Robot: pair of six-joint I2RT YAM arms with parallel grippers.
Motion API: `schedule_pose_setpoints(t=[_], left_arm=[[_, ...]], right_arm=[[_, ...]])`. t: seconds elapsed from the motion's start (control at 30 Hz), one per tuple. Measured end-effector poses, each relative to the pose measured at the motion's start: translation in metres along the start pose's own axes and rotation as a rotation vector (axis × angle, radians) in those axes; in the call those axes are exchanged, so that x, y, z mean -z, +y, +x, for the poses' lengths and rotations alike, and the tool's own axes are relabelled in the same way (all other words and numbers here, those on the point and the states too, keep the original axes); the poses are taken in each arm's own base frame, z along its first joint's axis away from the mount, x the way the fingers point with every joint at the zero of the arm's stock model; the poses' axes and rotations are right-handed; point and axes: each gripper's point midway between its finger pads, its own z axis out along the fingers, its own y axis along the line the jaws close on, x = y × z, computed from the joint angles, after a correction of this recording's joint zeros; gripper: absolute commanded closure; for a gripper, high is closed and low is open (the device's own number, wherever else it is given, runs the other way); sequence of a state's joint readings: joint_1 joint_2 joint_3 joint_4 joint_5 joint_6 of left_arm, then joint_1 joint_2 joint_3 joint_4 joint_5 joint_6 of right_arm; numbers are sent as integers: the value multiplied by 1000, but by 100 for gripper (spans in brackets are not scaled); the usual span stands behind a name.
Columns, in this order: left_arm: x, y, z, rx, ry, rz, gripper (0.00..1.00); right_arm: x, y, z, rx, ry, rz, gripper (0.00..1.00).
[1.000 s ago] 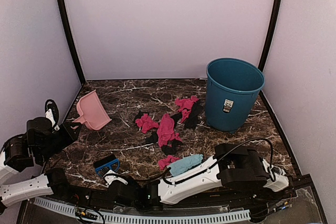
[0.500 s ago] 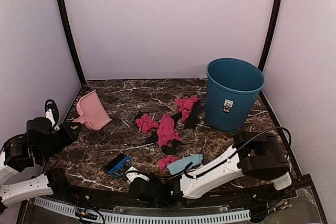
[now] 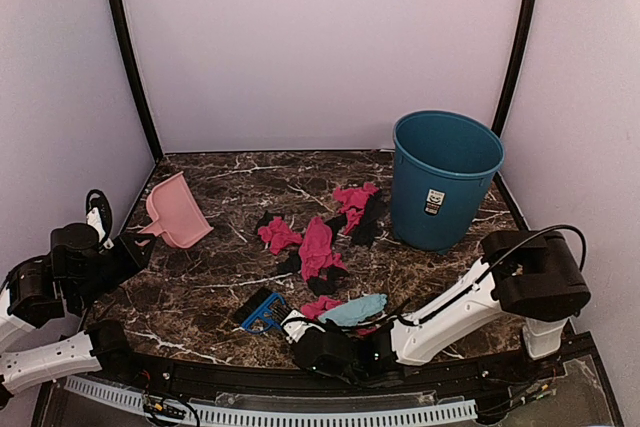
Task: Sweep away the paper scraps from the table
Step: Adjust the broom at the center of the board, then pick up the broom from the center of the board.
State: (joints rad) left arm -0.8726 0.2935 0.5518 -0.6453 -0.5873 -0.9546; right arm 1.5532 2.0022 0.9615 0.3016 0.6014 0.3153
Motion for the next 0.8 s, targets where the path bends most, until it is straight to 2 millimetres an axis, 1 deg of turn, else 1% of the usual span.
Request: schedule_pose_setpoints(t=[0.1, 0.27, 0.4, 0.5, 0.63, 0.7, 0.8], left_arm=[[0, 0, 0, -1, 1, 0, 100], [-1, 0, 1, -3, 5, -1, 100], [-2, 0, 3, -7, 13, -5, 100], [-3, 0, 4, -10, 18, -8, 100], [-4, 0, 6, -9, 23, -12, 100], [-5, 1, 8, -7, 27, -18, 100], [-10, 4, 13, -7, 37, -33, 100]], right_arm=[[0, -1, 1, -1, -19, -9, 62], [-1, -3, 1, -10, -43, -21, 63], [-2, -5, 0, -25, -54, -32, 71], [-2, -3, 0, -31, -57, -50, 78], [-2, -1, 1, -38, -60, -69, 86], [-2, 0, 0, -39, -63, -72, 93], [-2, -1, 0, -39, -65, -73, 96]])
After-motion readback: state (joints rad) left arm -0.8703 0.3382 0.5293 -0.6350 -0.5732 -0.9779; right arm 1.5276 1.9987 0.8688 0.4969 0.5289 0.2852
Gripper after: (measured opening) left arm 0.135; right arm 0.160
